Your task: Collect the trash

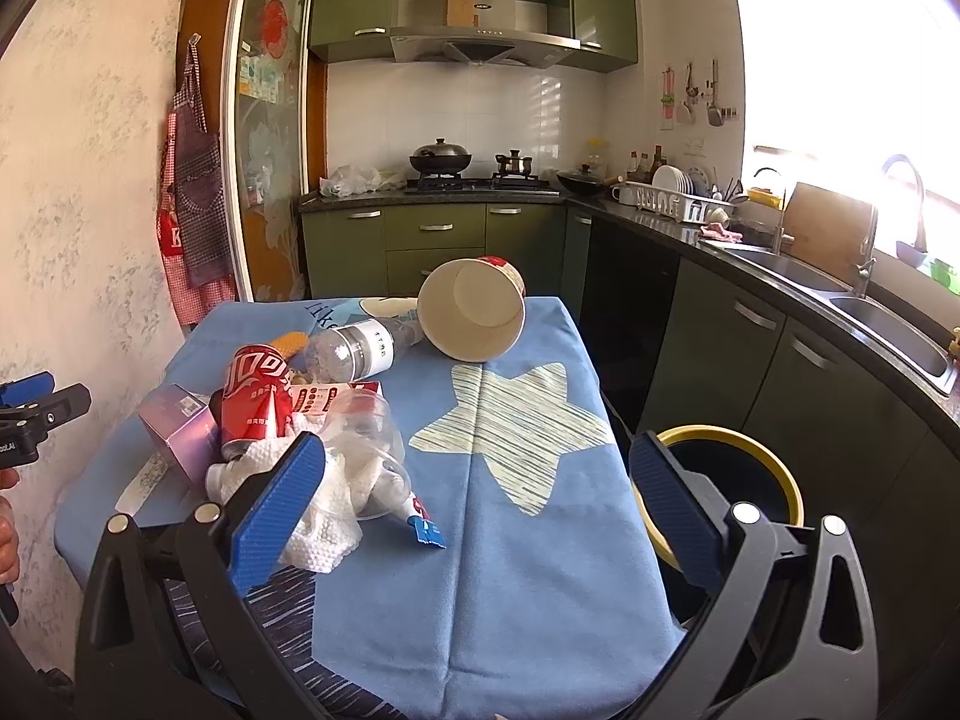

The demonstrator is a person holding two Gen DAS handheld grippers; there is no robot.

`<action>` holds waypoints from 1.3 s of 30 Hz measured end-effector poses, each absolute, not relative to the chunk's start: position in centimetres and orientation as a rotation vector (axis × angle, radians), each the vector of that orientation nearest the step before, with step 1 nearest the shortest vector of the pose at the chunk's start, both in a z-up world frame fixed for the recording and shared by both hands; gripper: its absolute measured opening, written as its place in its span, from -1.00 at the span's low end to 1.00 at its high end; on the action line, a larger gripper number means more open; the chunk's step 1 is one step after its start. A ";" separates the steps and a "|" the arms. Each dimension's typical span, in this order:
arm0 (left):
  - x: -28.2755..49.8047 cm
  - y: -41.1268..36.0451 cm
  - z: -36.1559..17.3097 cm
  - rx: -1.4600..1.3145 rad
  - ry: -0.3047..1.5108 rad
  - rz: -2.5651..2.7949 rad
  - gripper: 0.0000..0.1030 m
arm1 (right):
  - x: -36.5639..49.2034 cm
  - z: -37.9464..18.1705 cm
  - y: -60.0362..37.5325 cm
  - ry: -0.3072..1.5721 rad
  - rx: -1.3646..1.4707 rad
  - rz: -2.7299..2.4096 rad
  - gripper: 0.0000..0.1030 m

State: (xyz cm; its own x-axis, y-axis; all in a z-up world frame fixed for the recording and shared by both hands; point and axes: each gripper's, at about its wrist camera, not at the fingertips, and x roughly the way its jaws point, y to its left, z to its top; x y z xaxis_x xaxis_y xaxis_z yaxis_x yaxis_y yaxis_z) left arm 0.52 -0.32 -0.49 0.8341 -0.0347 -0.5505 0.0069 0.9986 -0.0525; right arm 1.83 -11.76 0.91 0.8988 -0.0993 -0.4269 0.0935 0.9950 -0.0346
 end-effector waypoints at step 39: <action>1.2 -0.7 -1.1 -0.045 0.609 -0.044 0.93 | 2.2 0.4 -11.6 0.461 -0.016 -0.095 0.88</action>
State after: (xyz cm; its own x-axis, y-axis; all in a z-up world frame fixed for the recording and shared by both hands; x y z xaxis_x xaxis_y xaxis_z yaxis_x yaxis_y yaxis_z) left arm 1.16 -0.75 -1.15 0.8195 -0.0548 -0.5705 0.0284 0.9981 -0.0552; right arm 2.22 -11.60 0.43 0.8911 -0.0957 -0.4436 0.0883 0.9954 -0.0373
